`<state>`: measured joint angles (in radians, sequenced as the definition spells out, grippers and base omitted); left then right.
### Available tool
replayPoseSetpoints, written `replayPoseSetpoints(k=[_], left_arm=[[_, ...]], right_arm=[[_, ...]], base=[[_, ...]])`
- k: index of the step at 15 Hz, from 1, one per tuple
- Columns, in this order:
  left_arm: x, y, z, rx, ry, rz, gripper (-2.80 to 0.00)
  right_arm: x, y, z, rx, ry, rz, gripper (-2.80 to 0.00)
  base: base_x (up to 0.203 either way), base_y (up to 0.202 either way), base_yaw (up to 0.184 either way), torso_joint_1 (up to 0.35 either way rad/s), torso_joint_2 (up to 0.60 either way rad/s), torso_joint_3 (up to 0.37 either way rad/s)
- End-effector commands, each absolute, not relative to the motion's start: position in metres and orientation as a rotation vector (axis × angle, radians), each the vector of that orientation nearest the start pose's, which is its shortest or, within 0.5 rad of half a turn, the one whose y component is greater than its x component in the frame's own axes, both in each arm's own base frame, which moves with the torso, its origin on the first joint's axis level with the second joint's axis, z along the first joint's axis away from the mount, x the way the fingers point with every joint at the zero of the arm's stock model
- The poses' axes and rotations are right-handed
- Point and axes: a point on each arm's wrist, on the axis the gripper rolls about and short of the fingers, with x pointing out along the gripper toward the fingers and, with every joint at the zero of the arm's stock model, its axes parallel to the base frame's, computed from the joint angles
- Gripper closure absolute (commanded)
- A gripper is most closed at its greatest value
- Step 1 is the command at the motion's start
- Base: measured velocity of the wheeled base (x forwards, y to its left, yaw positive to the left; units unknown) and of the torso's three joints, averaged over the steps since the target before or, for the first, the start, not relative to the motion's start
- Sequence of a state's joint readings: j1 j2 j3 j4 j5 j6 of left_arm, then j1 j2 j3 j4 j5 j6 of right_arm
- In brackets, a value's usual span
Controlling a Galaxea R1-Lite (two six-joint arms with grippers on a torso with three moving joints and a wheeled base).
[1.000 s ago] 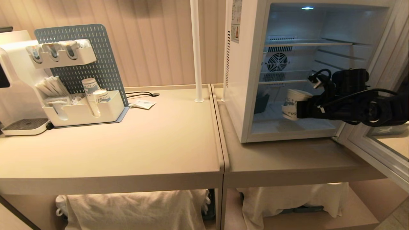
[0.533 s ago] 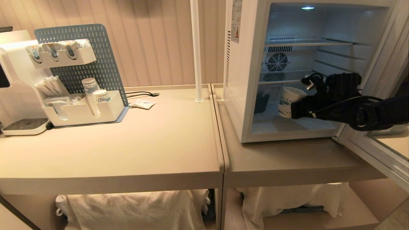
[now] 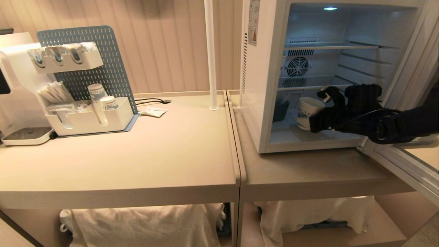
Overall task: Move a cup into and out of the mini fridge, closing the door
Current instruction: Put the paper cup in the freezer
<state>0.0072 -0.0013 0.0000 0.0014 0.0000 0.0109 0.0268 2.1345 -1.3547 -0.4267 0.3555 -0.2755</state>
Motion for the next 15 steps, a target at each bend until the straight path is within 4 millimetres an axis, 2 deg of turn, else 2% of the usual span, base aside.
replayPoseSetpoints(k=[1, 5, 10, 11, 15], left_arm=[[-0.0229, -0.0002, 0.0753, 0.011, 0.000, 0.008, 0.00], [-0.0227, -0.0002, 0.0749, 0.011, 0.003, 0.008, 0.00], [-0.0229, -0.0002, 0.0753, 0.011, 0.000, 0.008, 0.00], [-0.0228, -0.0002, 0.0752, 0.011, 0.001, 0.008, 0.00], [-0.0228, -0.0002, 0.0750, 0.011, 0.001, 0.008, 0.00]], right_arm=[[0.4342, 0.0198, 0.1448, -0.211, 0.303, 0.423, 0.00], [0.4369, 0.0191, 0.1387, -0.205, 0.317, 0.419, 0.00], [0.4426, 0.0193, 0.1447, -0.201, 0.288, 0.415, 0.00], [0.4433, 0.0193, 0.1437, -0.201, 0.291, 0.416, -2.80], [0.4441, 0.0193, 0.1392, -0.193, 0.301, 0.414, -2.80]], base=[[0.000, 0.000, 0.000, 0.000, 0.00, 0.000], [0.000, 0.000, 0.000, 0.000, 0.00, 0.000], [0.000, 0.000, 0.000, 0.000, 0.00, 0.000], [0.000, 0.000, 0.000, 0.000, 0.00, 0.000], [0.000, 0.000, 0.000, 0.000, 0.00, 0.000]])
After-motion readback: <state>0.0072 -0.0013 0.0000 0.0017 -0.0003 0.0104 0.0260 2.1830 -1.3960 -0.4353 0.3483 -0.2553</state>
